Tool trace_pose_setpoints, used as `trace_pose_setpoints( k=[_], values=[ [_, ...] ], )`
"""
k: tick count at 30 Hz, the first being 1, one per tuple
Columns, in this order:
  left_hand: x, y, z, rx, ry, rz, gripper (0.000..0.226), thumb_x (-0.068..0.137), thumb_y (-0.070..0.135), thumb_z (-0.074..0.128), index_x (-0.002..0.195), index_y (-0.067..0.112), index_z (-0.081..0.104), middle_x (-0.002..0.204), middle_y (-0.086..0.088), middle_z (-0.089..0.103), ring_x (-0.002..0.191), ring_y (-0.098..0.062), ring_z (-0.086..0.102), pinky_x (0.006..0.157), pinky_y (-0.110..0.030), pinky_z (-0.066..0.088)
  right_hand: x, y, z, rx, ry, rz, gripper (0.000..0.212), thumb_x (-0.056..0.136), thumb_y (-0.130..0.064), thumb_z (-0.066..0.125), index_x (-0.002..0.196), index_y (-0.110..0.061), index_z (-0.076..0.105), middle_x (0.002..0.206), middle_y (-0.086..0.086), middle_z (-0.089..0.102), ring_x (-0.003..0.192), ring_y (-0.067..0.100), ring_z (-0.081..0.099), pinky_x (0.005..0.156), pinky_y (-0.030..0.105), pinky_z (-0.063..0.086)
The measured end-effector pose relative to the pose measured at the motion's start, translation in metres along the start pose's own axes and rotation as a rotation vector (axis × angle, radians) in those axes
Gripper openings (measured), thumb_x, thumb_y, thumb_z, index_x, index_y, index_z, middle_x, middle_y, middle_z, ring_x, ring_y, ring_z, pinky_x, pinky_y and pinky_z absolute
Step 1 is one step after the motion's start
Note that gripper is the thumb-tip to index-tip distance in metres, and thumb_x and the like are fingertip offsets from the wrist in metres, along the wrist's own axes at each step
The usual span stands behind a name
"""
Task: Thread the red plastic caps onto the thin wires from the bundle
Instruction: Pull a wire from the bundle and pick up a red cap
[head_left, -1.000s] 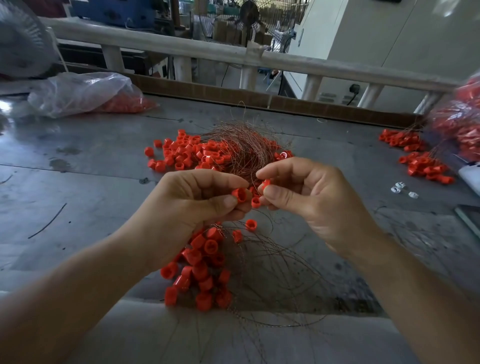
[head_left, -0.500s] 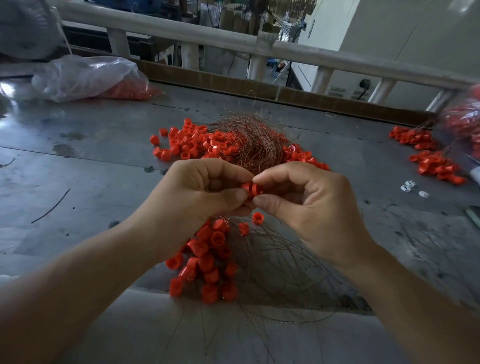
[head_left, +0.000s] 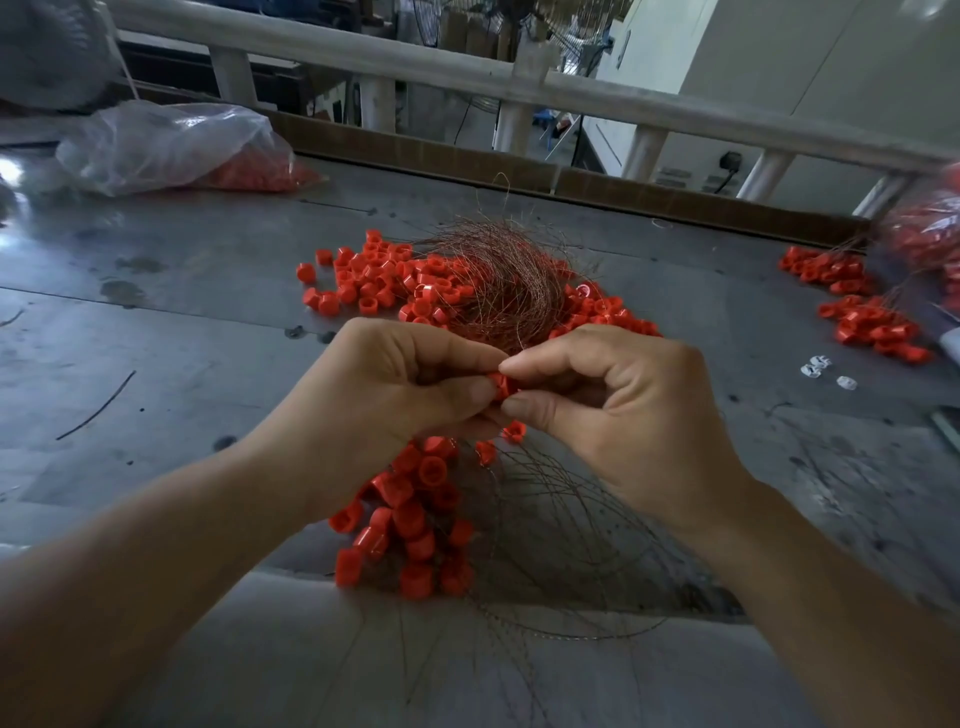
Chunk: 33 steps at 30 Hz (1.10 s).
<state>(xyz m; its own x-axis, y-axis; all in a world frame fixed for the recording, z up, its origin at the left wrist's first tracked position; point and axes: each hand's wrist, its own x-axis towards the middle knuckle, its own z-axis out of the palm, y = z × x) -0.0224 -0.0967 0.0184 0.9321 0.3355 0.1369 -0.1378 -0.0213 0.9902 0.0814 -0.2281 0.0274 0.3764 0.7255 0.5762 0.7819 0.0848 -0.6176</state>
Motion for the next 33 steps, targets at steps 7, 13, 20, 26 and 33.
trace_pose_setpoints(
  k=[7,13,20,26,33],
  values=[
    [-0.003,-0.001,0.002,-0.09,-0.04,-0.035,0.023,0.058,0.015,0.063,0.073,0.025,0.076,0.071,-0.005,0.073,0.066,-0.013,0.07,0.059,-0.017,0.054,-0.003,0.002,0.001,0.017,0.017,0.037,0.018,0.064,-0.015,0.073,0.081,-0.012,0.072,0.075,-0.01,0.066,0.071,0.004,0.065,0.064,0.016,0.053],
    [-0.002,0.0,0.001,-0.123,-0.053,-0.052,0.025,0.056,0.02,0.065,0.077,0.022,0.076,0.074,-0.007,0.073,0.069,-0.014,0.07,0.06,-0.018,0.054,-0.001,0.001,0.0,-0.043,0.026,-0.049,0.021,0.064,-0.018,0.073,0.082,-0.007,0.072,0.073,-0.004,0.065,0.069,0.007,0.064,0.062,0.017,0.052],
    [-0.007,0.001,-0.001,-0.134,-0.104,-0.053,0.026,0.058,0.019,0.065,0.082,0.019,0.075,0.072,-0.007,0.073,0.068,-0.014,0.07,0.059,-0.018,0.054,0.003,0.004,-0.002,0.001,0.003,-0.041,0.019,0.063,-0.022,0.074,0.078,-0.011,0.07,0.07,-0.009,0.062,0.067,0.009,0.062,0.06,0.018,0.05],
    [-0.003,0.002,-0.003,-0.118,-0.2,-0.106,0.032,0.058,0.022,0.07,0.089,0.015,0.072,0.075,-0.011,0.071,0.07,-0.019,0.07,0.059,-0.021,0.054,0.002,0.005,-0.007,0.127,-0.167,0.04,0.035,0.062,-0.035,0.071,0.095,-0.033,0.062,0.074,-0.007,0.063,0.07,0.006,0.061,0.066,0.016,0.051],
    [-0.005,0.004,-0.005,-0.14,-0.229,-0.12,0.038,0.065,0.021,0.074,0.101,0.019,0.064,0.073,-0.014,0.07,0.067,-0.022,0.07,0.057,-0.023,0.055,0.002,0.004,-0.008,-0.016,-0.292,-0.042,0.018,0.073,-0.025,0.067,0.089,-0.018,0.068,0.079,-0.008,0.058,0.076,0.001,0.054,0.07,0.012,0.043]
  ],
)
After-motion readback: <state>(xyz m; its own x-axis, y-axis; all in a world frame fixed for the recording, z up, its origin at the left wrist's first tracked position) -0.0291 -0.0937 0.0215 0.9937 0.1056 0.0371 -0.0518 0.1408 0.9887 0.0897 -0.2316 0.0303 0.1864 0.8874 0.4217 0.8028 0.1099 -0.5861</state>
